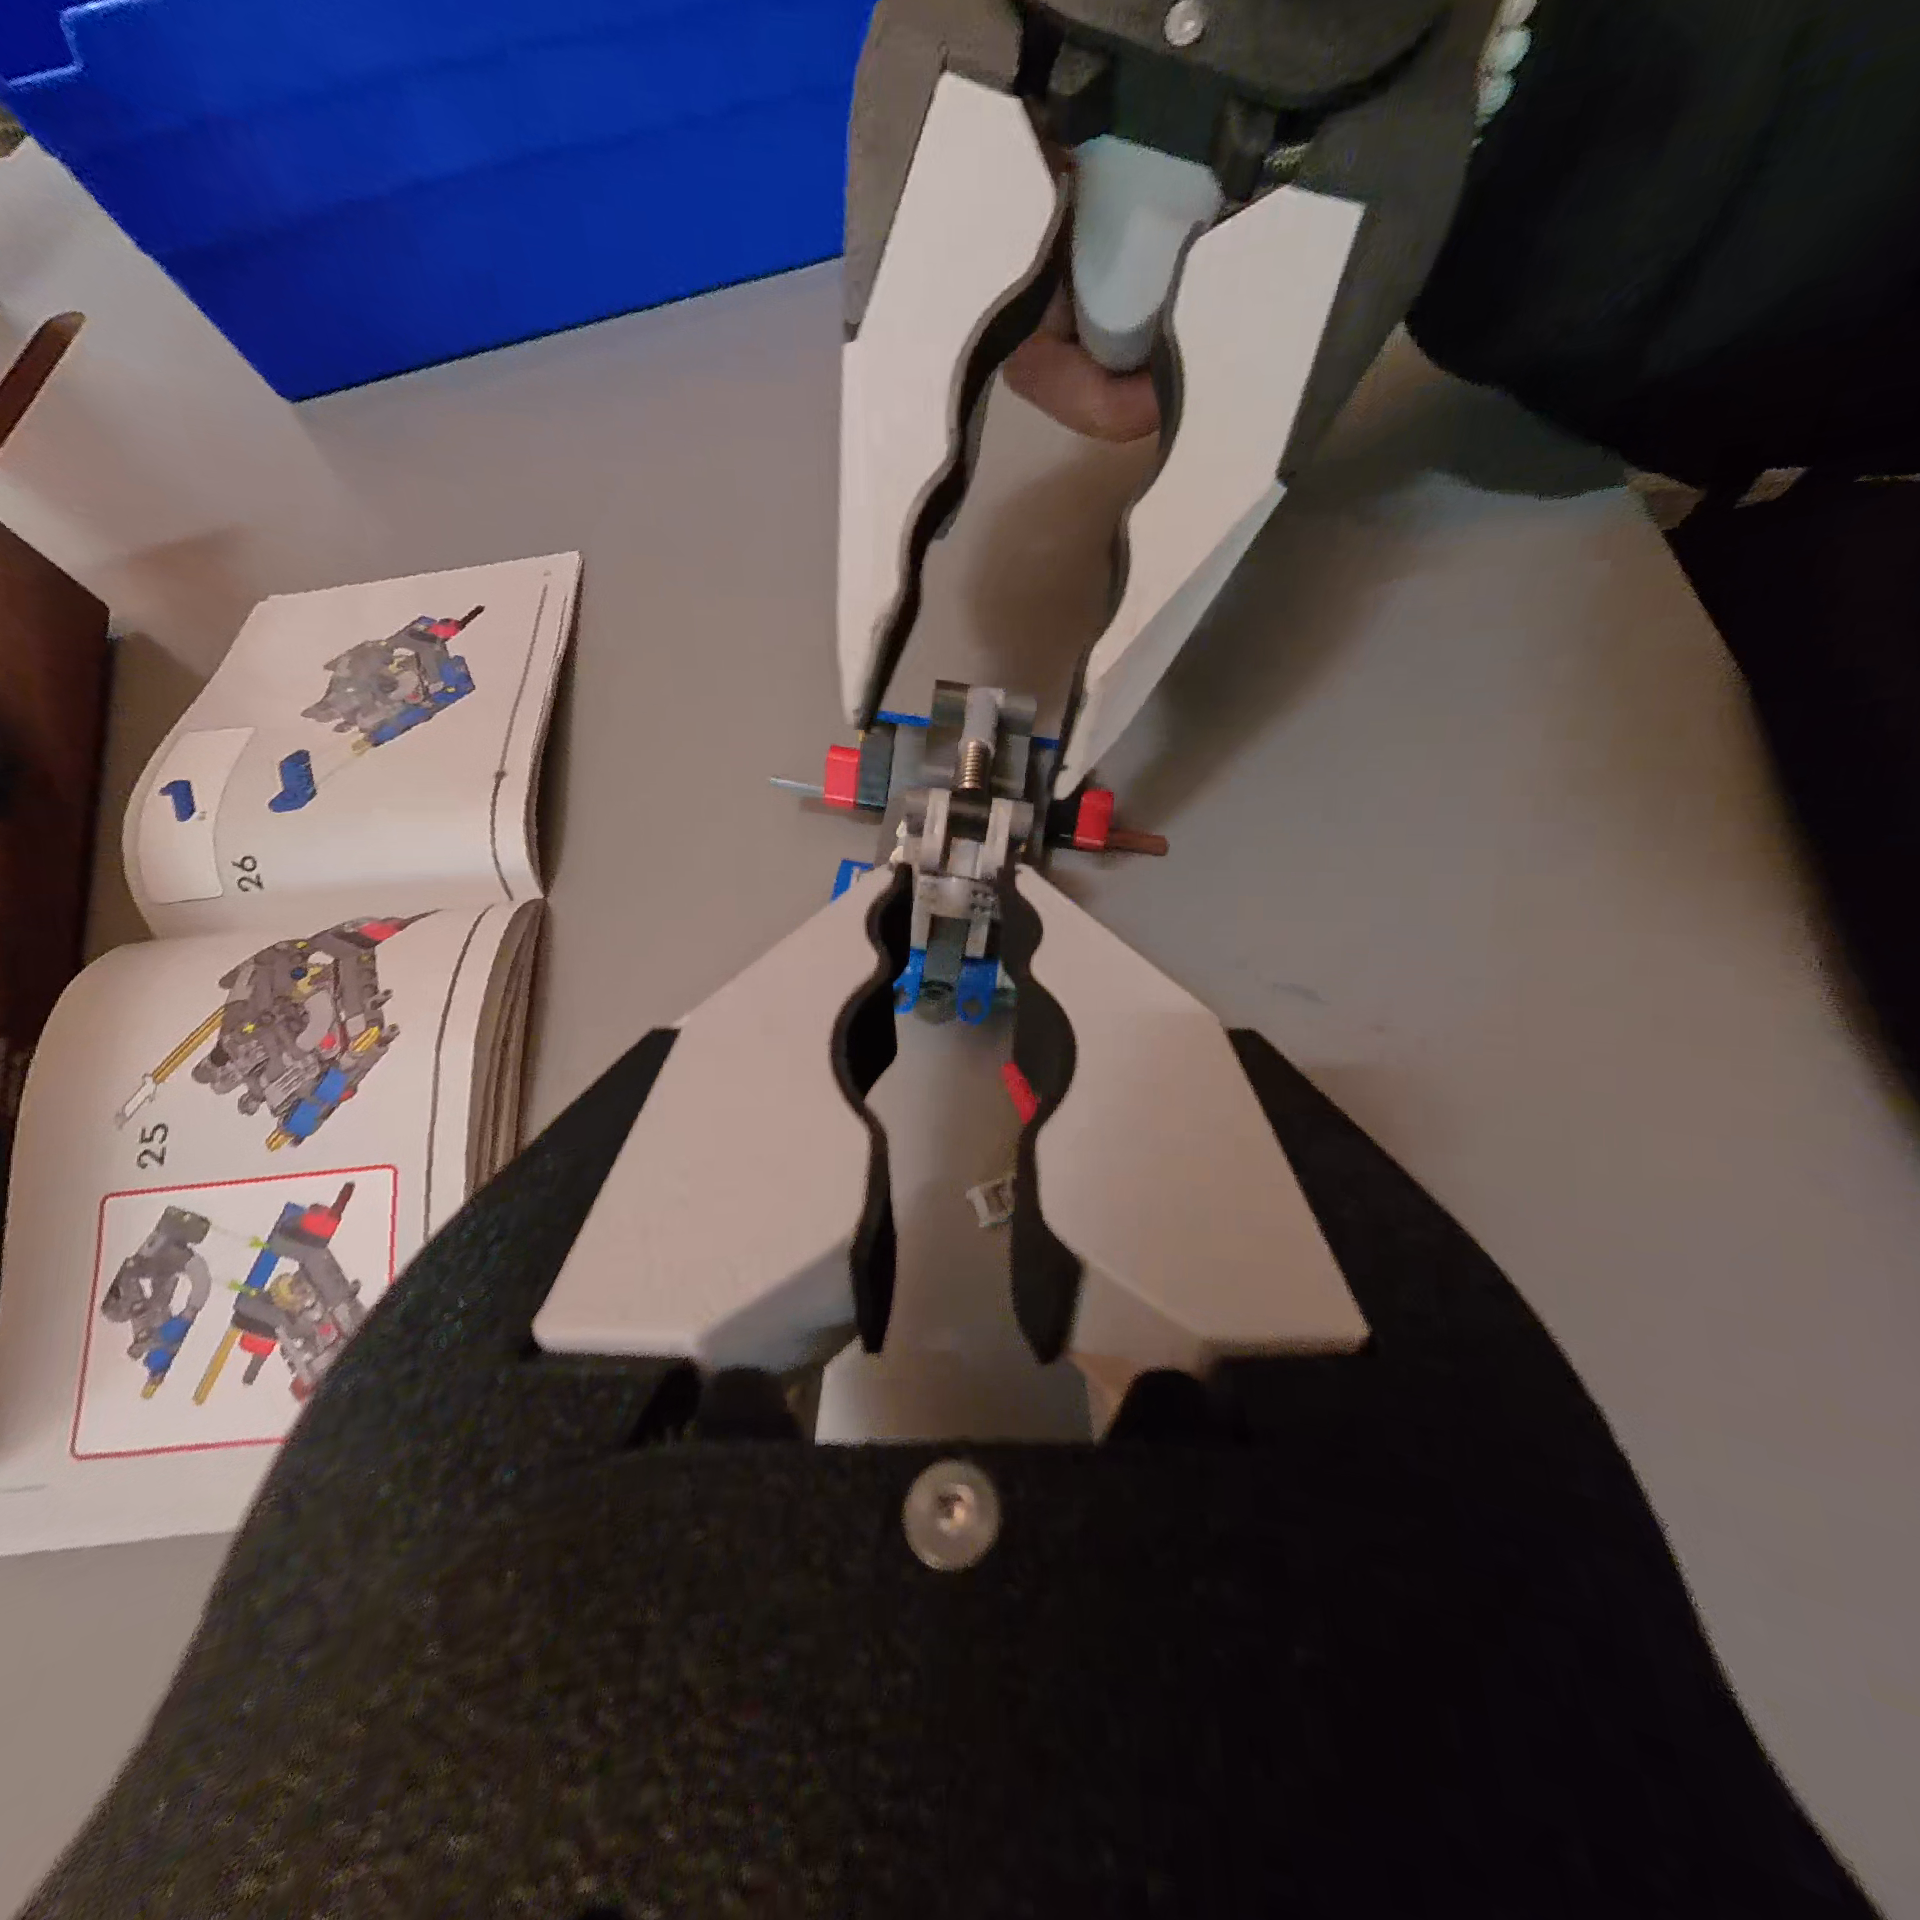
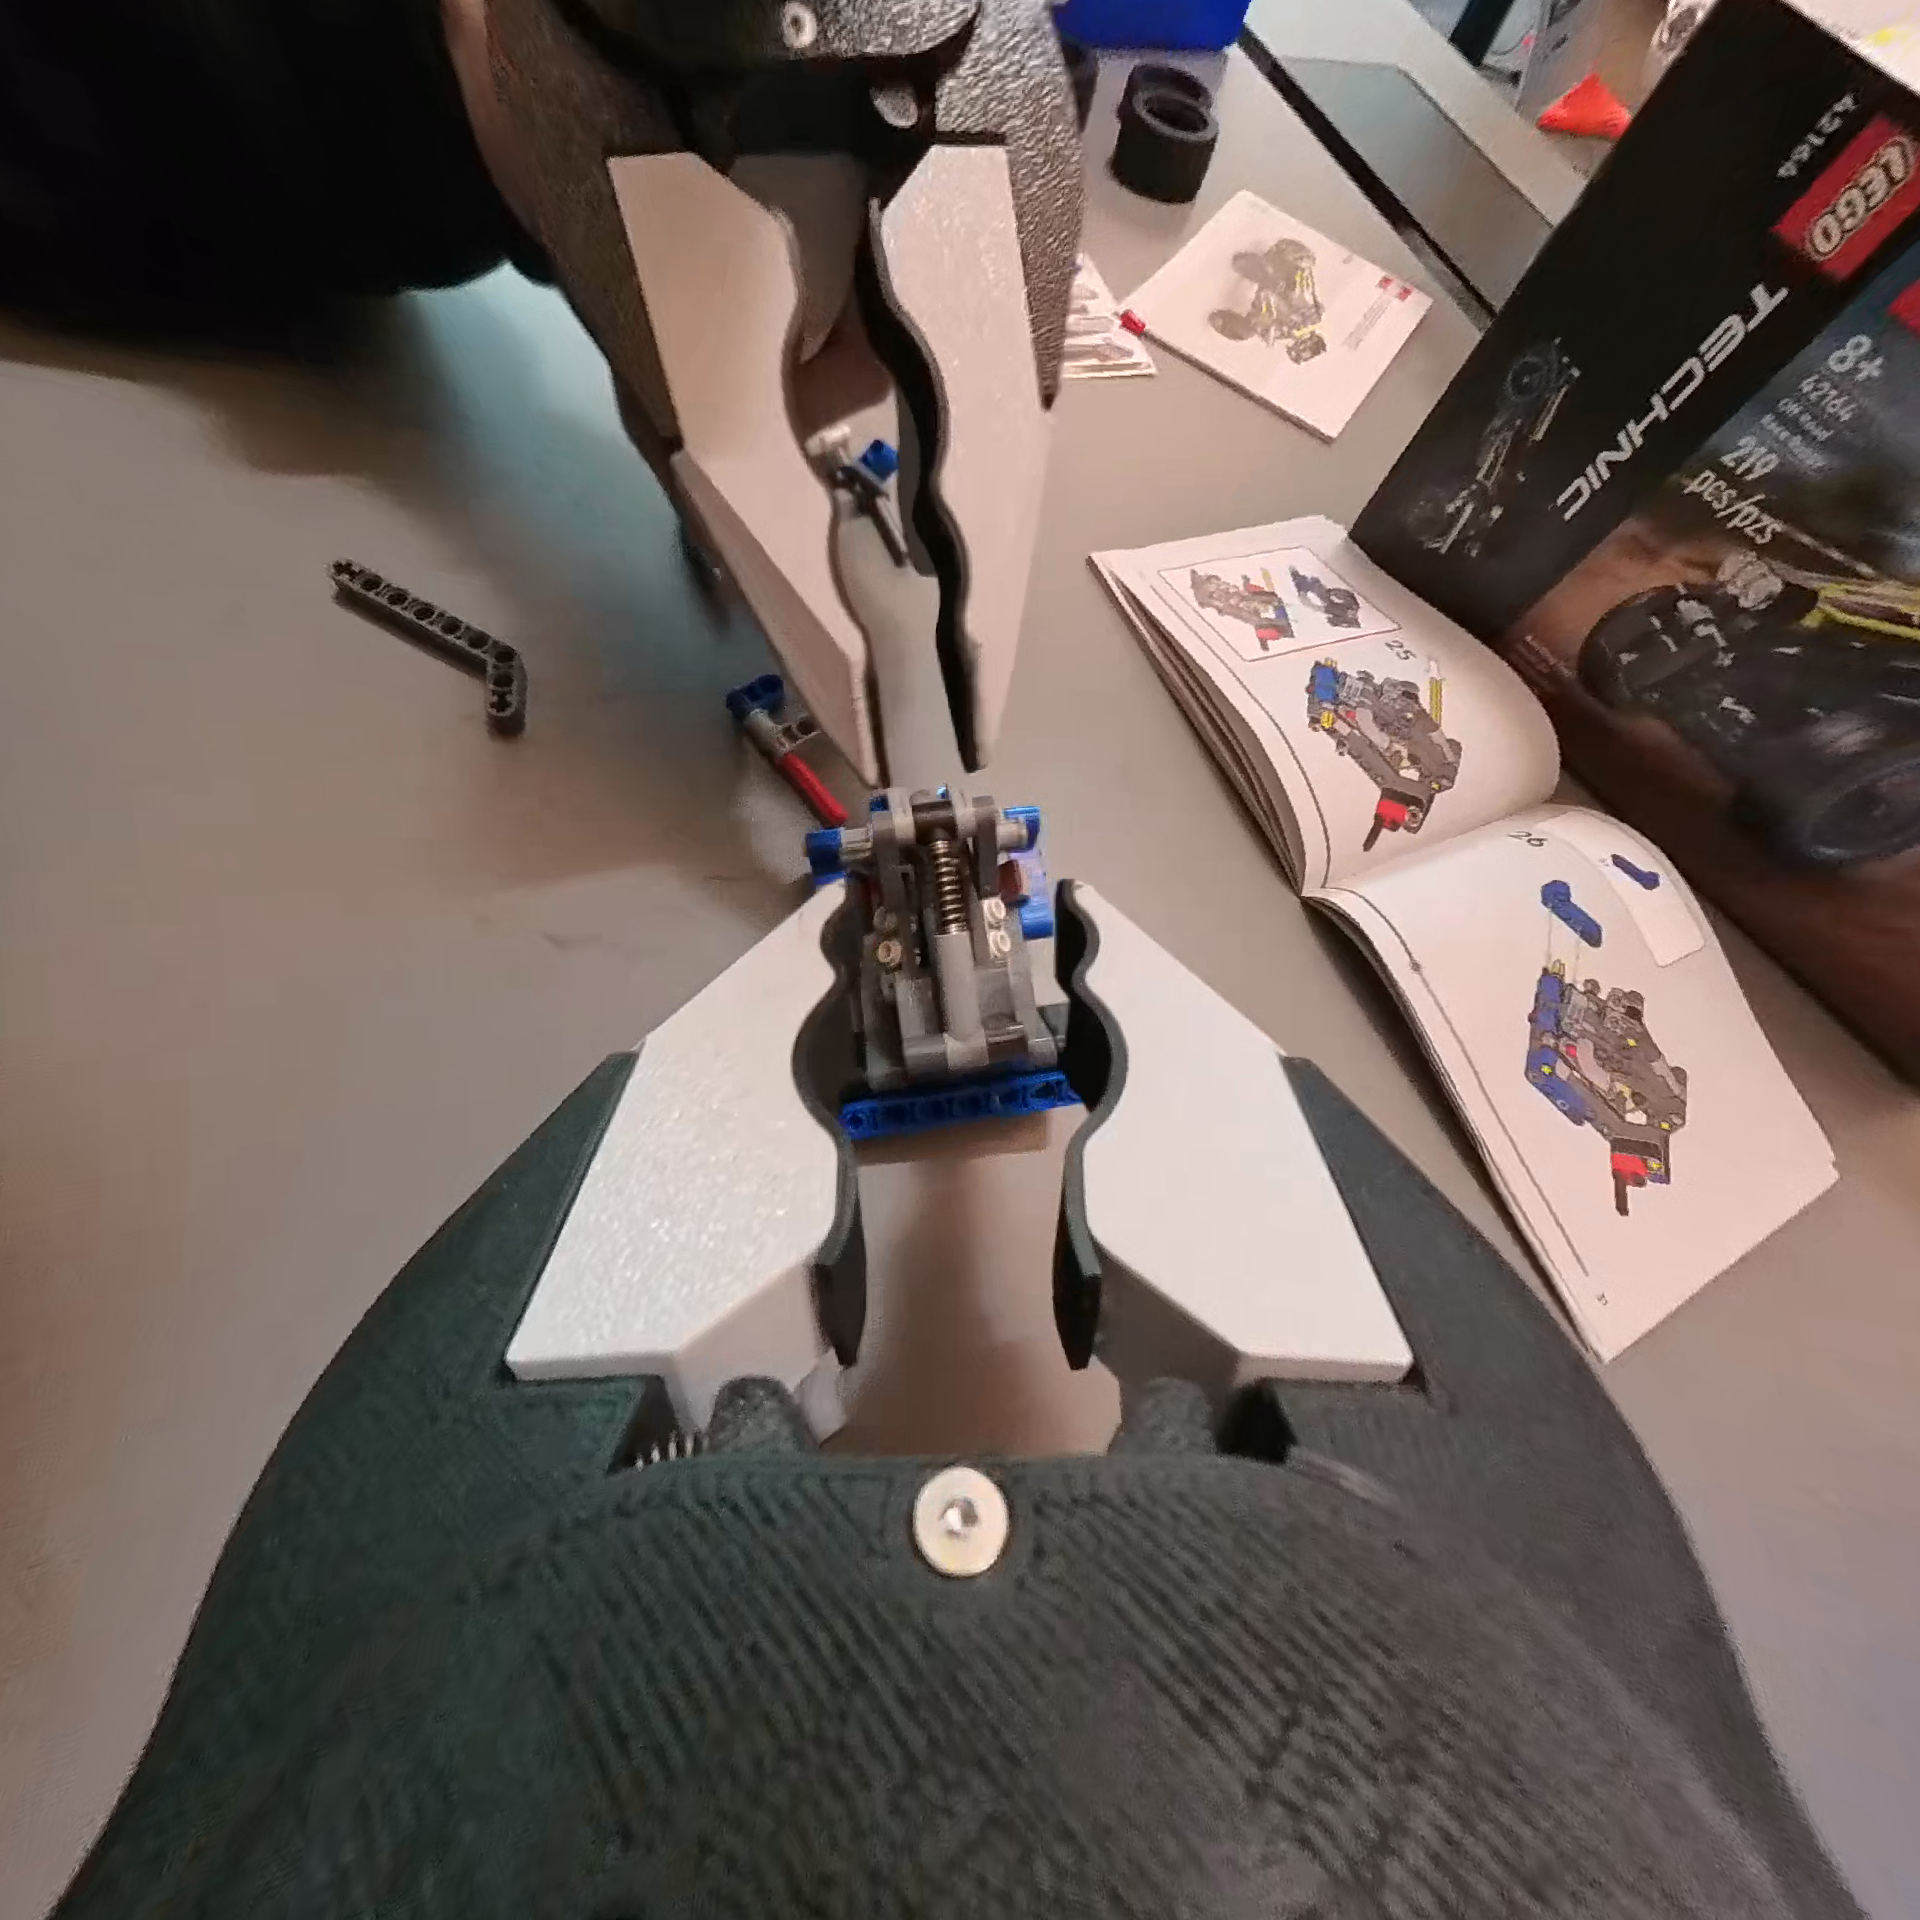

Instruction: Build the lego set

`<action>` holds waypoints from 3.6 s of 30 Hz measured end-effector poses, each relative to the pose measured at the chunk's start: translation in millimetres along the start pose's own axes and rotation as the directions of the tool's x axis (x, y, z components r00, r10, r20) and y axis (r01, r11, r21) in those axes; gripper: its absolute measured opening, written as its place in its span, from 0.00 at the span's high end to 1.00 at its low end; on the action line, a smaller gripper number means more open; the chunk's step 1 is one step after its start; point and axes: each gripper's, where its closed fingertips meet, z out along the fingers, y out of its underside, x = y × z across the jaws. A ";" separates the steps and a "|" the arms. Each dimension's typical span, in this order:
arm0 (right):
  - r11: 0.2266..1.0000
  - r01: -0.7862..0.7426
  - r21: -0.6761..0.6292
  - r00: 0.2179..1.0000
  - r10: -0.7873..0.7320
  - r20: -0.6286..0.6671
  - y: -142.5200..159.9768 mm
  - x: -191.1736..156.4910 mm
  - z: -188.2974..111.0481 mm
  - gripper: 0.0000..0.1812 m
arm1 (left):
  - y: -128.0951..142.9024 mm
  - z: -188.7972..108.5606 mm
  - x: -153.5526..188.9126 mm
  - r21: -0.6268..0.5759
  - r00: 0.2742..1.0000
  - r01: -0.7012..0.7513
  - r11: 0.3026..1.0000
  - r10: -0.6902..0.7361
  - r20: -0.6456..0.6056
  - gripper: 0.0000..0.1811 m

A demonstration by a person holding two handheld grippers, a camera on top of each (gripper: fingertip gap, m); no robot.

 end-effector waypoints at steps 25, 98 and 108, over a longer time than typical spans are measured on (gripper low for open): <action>0.969 -0.206 0.135 0.970 0.184 0.159 -10.2 -8.4 4.7 0.84 | -16.1 4.2 1.8 0.109 0.991 0.134 0.985 -0.130 -0.043 0.93; 0.952 -0.307 -0.003 0.897 0.288 -0.334 27.6 -19.8 3.0 0.84 | 9.4 18.6 11.5 -0.053 0.998 -0.023 0.998 0.019 -0.065 0.86; 0.999 -0.034 -0.042 0.938 0.017 -0.345 22.5 -14.5 2.7 0.84 | 14.6 21.1 9.9 -0.088 0.997 -0.077 0.993 0.074 -0.036 0.90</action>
